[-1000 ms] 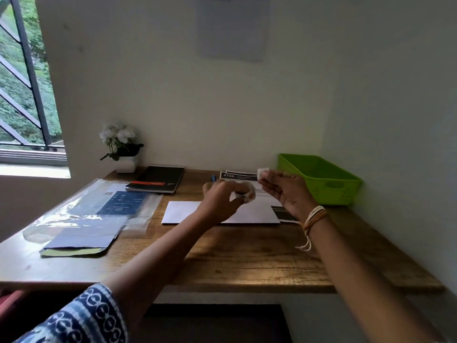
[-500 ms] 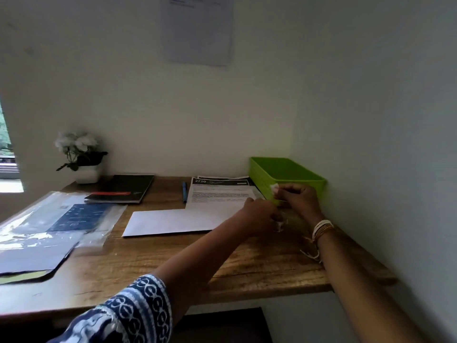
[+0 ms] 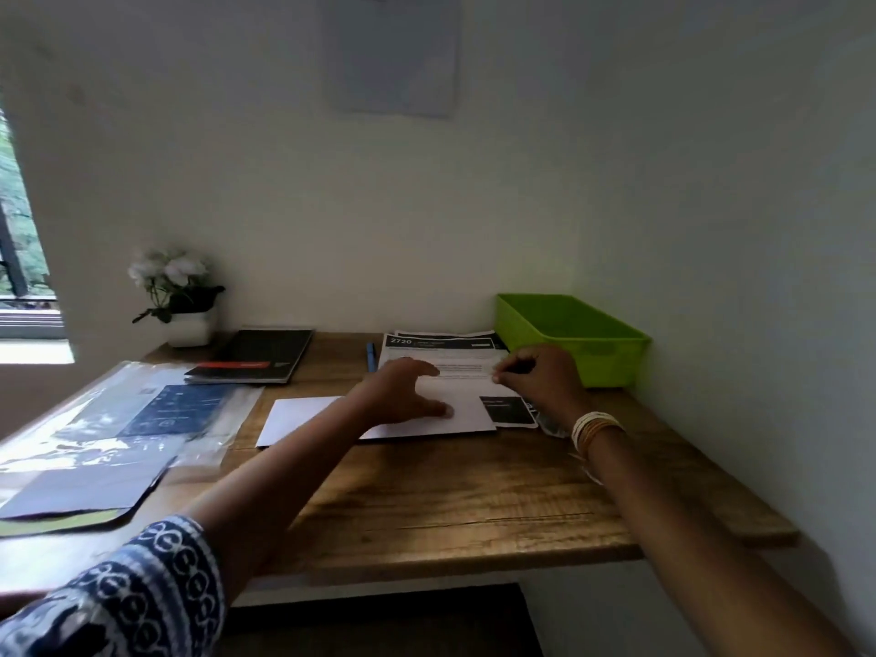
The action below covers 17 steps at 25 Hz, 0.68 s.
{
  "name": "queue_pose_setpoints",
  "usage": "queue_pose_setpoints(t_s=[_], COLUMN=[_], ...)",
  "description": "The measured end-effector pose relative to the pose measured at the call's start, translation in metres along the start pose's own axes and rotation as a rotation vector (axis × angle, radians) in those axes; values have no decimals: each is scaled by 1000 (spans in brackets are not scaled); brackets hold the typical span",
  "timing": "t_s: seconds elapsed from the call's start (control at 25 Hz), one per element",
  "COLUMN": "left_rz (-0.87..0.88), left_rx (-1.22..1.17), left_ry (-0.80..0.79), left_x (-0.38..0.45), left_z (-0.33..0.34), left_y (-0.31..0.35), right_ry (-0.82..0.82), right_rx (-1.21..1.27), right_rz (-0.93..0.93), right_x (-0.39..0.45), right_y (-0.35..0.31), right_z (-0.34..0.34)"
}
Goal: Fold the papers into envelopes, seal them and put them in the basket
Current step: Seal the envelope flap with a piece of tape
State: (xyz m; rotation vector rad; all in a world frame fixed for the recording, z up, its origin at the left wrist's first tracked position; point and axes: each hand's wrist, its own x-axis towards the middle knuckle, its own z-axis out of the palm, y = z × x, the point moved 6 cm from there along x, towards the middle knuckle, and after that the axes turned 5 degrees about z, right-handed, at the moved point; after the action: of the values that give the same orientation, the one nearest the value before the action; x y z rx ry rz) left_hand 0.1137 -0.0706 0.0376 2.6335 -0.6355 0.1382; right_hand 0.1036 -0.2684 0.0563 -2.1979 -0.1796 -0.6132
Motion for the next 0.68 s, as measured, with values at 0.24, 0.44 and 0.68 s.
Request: queue_pose_setpoints(t_s=[0.24,0.44,0.68], left_rz=[-32,26,29], left_rx=[116,155,191], left_ry=[-98,-41,-22], left_x=[5,11,13], left_z=[13,15,16], left_y=[-25,-30,-31], right_ry=[-164,-260,-298], right_rx=[-246,-320,-322], right_rz=[-91,-27,15], right_x=[20,19,19], right_y=[-18,-10,-8], right_z=[37,56,58])
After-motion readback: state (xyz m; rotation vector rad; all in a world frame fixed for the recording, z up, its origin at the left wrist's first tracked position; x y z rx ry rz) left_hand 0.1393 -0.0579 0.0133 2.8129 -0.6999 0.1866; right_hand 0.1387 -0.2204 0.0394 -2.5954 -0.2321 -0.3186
